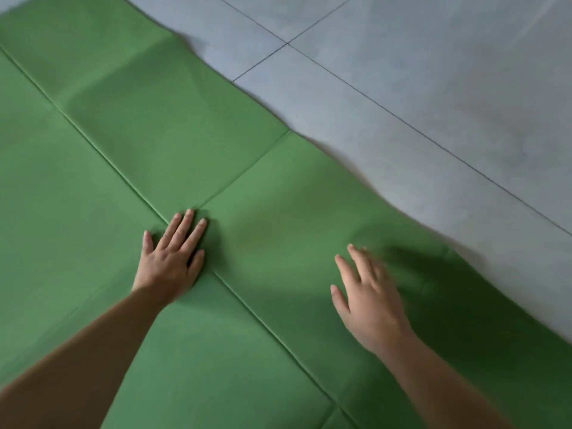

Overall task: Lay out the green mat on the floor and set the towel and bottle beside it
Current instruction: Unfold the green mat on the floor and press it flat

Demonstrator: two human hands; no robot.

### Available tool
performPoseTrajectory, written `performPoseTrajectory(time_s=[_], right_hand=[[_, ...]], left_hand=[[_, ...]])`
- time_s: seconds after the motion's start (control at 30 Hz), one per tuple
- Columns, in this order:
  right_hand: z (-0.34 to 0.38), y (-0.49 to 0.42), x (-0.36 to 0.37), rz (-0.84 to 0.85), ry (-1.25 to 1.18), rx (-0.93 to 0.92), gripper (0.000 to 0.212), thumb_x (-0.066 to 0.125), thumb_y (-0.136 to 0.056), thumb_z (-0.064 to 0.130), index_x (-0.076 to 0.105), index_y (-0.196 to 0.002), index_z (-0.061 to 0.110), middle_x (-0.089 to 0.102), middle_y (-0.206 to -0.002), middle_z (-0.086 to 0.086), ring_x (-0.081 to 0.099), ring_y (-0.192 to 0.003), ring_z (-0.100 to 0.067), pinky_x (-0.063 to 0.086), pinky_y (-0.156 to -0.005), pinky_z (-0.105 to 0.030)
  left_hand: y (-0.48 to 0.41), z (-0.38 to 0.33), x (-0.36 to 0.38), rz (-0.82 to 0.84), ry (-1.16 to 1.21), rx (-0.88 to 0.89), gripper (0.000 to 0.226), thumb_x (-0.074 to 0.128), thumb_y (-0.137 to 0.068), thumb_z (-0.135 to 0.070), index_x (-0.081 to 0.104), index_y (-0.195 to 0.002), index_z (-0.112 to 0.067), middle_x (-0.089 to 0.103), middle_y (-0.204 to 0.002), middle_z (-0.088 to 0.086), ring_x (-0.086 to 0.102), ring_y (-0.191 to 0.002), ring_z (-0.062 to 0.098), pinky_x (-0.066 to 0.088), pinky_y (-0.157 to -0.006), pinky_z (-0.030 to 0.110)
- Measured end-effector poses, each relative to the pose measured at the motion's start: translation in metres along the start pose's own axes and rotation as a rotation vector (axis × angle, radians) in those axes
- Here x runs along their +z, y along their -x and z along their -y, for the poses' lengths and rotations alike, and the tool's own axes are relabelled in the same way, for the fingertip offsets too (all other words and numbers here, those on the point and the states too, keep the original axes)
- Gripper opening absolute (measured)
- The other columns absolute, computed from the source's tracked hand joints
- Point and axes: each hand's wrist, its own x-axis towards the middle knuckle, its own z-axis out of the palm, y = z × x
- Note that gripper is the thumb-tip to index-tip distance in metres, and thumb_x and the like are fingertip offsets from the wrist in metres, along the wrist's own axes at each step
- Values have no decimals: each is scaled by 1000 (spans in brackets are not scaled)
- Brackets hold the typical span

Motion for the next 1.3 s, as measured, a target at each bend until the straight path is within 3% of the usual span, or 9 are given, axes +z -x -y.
performPoseTrajectory(time_s=[0.13,0.3,0.4,0.47,0.63,0.83,0.97,1.13,1.3], right_hand=[[68,-66,5,85,-35,-195,57,36,-96,36,21,-148,18,3,-159,-5,1,-146,-25,12,-116,-44],[172,-133,21,108,-121,-384,57,35,-97,32,18,-149,16,1,-159,-6,-1,-146,-27,10,-114,-50],[212,-149,35,136,-153,-513,56,34,-97,32,19,-149,18,5,-159,-1,1,-147,-23,8,-114,-50],[212,-161,44,160,-134,-545,56,33,-97,39,18,-149,25,3,-159,7,0,-147,-17,3,-115,-49],[152,-215,30,59,97,-578,59,27,-93,51,17,-148,32,6,-157,13,7,-146,-17,10,-114,-54],[81,-264,1,48,220,-255,59,17,-94,52,0,-148,38,-22,-148,19,-8,-146,-12,4,-114,-56],[114,-258,1,-5,122,-74,60,22,-97,46,7,-151,25,-10,-158,4,-8,-146,-24,0,-112,-60],[211,-203,30,-4,-91,-495,58,28,-95,39,20,-149,20,7,-159,1,2,-146,-25,-4,-110,-50],[202,-206,46,50,-19,-614,53,32,-98,39,21,-148,28,9,-157,12,4,-147,-16,3,-115,-50]], left_hand=[[-13,21,3,-51,65,-35,72,10,-83,-49,18,-149,-22,4,-157,-4,0,-144,15,10,-113,56],[-13,25,0,-46,118,-16,65,20,-85,-40,20,-147,-19,7,-153,-3,6,-143,21,14,-110,59],[-13,23,-5,-21,22,30,67,31,-79,-41,35,-139,-12,39,-146,9,30,-135,29,31,-99,63],[-14,24,-4,-43,-3,27,64,37,-77,-39,53,-131,-10,53,-136,12,47,-126,33,39,-86,67],[-13,27,-3,-105,55,9,63,37,-78,-31,50,-135,-8,42,-145,12,40,-132,34,35,-91,69],[-14,27,-4,-85,98,-16,65,38,-77,-33,47,-137,-9,39,-147,10,38,-134,32,33,-92,70],[-14,26,-6,-57,109,-19,66,39,-77,-34,46,-138,-9,38,-148,9,38,-134,31,34,-94,68],[-14,26,-5,-66,66,-15,63,37,-77,-33,51,-133,-8,47,-141,12,44,-129,34,36,-90,70],[-14,25,-5,-80,70,-6,61,37,-78,-31,52,-133,-7,49,-140,12,44,-130,35,35,-91,70]])
